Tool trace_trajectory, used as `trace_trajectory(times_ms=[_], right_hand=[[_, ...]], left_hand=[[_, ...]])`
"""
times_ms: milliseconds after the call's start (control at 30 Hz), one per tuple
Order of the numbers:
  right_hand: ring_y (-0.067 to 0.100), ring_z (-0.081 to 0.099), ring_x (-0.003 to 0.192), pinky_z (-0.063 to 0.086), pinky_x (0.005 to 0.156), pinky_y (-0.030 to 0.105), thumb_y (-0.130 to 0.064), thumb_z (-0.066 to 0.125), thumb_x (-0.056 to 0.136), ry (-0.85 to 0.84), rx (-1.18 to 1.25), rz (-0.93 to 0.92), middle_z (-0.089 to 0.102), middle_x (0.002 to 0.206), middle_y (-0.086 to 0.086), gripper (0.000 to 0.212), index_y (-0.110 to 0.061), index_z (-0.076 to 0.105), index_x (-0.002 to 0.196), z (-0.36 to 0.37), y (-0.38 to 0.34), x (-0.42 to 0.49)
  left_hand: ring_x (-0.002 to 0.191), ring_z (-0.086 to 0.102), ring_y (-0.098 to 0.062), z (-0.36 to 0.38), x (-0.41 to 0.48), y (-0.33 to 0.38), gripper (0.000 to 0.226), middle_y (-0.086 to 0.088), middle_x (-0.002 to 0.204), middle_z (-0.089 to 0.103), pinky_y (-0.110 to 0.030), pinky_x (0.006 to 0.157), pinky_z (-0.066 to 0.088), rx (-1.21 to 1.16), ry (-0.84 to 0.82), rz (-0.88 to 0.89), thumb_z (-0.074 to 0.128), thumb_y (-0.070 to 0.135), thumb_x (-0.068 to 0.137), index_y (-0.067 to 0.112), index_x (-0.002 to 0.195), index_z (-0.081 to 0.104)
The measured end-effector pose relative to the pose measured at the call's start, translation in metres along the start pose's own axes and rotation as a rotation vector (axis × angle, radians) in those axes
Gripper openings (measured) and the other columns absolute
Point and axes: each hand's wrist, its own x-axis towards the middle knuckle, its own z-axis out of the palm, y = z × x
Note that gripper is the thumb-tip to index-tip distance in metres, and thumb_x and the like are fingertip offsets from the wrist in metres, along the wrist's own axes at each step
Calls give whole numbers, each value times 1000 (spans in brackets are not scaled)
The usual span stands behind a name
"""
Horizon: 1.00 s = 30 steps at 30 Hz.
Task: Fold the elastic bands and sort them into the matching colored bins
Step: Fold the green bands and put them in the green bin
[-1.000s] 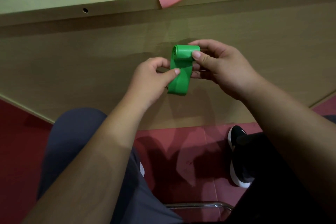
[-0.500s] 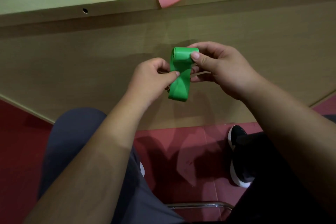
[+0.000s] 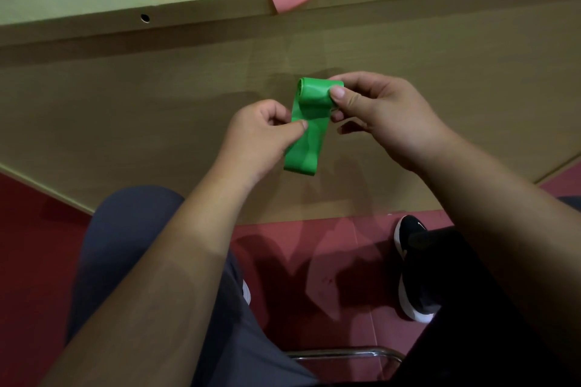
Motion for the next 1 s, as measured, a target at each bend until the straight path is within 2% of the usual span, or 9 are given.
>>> trace_trajectory(times_ms=[167,233,300,500,600,700,800,867,1000], right_hand=[[22,73,98,58,101,52,-19,69,104,1,14,-10,77,116,17,21,-13,73,124,-1,4,4],[22,72,95,59,102,51,-15,69,104,2,63,-8,75,112,21,20,-10,72,123,2,6,4],[18,70,87,61,98,48,-11,68,104,8,107,-5,71,103,15,19,-9,69,122,6,8,4],[9,66,82,60,84,36,-13,63,107,16,125,-19,72,99,0,20,-8,65,126,14,12,2],[14,68,84,61,81,34,-16,62,108,12,181,29,72,101,2,20,-9,64,127,17,12,1],[23,72,93,64,83,38,-20,60,109,-2,296,93,75,111,7,19,-13,63,126,18,9,0],[34,71,108,60,99,52,-25,56,111,-39,392,148,74,127,20,21,-14,64,127,16,8,0],[40,69,114,57,103,60,-28,56,111,-42,422,178,74,127,19,25,-13,66,129,16,8,-1],[28,76,101,62,96,53,-31,57,111,-25,394,203,78,115,5,28,-12,66,129,16,9,-1]], left_hand=[[52,38,0,1,0,1,23,16,55,49,-21,51,31,-57,-5,13,83,15,88,21,75,64],[52,37,0,1,-1,2,23,16,55,48,-21,51,31,-76,-15,10,82,13,88,20,76,64],[55,39,-2,1,-3,3,21,12,59,49,-22,53,32,-123,-28,20,83,13,87,17,79,64],[72,51,-17,6,-9,4,18,-4,72,59,-33,69,41,-254,-46,-41,83,22,78,16,80,67],[75,57,-19,7,-12,5,22,-10,78,64,-36,73,45,-261,-66,-86,83,16,83,18,76,63],[71,61,-18,6,-14,7,26,-7,76,66,-35,73,50,-293,-80,-133,80,9,88,18,72,62],[67,62,-17,6,-15,7,28,-5,72,66,-38,75,52,-339,-89,-181,80,10,88,21,69,62],[73,62,-20,6,-16,7,27,-8,76,66,-40,77,53,-343,-107,-199,82,14,85,22,67,63],[73,63,-19,9,-17,6,19,-8,78,67,-37,75,55,-334,-108,-201,81,11,88,16,78,66]])
